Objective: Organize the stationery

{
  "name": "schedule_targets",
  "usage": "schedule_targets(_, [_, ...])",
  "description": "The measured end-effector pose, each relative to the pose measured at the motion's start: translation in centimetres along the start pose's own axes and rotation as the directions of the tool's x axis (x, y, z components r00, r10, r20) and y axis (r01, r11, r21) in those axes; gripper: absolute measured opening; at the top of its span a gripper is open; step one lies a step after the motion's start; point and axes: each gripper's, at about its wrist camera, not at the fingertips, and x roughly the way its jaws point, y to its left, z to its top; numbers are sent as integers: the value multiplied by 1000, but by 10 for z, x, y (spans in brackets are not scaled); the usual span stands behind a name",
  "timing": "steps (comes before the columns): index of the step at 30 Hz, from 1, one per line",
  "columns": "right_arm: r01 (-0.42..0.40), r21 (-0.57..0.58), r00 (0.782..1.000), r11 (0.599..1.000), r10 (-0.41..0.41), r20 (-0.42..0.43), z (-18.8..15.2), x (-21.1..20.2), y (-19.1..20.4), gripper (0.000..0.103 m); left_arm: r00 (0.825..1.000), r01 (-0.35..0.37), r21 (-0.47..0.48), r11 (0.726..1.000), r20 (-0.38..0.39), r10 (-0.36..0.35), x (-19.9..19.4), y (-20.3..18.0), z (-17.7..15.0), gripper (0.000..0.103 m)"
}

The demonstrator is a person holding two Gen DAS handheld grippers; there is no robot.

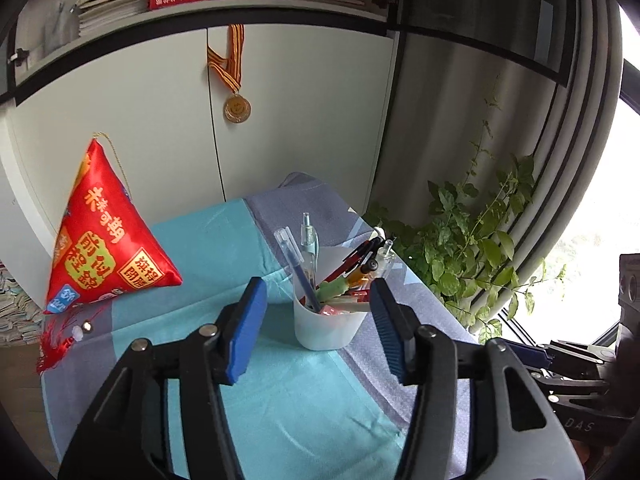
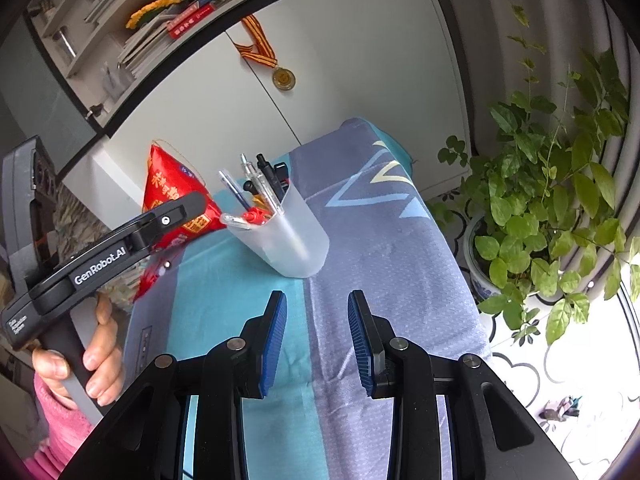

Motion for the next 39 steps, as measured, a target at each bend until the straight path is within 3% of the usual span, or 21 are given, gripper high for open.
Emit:
schedule_targets(6, [1,-66,1000,998,1,24,-4,-12,22,32,992,-90,-22,996,86,92,-48,0,-10,68])
schedule_targets(10, [-2,-107,999,994,7,43,-8,-23,39,32,976,-166,-18,986,138,167,-78,-2,-22,75])
schedule_targets(15, [13,-173,997,985,1,82,-16,-41,64,33,963,-207,-40,978,168,210,-110,2,-36,79])
schedule_targets(22, [51,-260,985,964,-7,171,-32,-78,101,42,945,-243,-79,967,207,254,-157,3,-52,83])
schedule_targets(25, [70,-284,978,956,-9,210,-40,-94,115,50,931,-258,-84,963,245,271,-180,-2,-59,85])
schedule_targets(30, [80,-306,970,949,-4,241,-51,-118,135,53,903,-302,-84,950,294,313,-218,-12,-72,88])
schedule_targets(32, [81,-300,967,950,-2,256,-54,-129,141,58,895,-317,-100,943,299,332,-230,-12,-77,89])
schedule_targets(35, [85,-289,954,953,6,300,-60,-147,147,69,883,-329,-134,935,306,355,-248,-9,-86,91])
schedule_targets(39, [94,-308,936,947,22,350,-69,-169,158,73,871,-329,-171,929,325,369,-269,-6,-96,94])
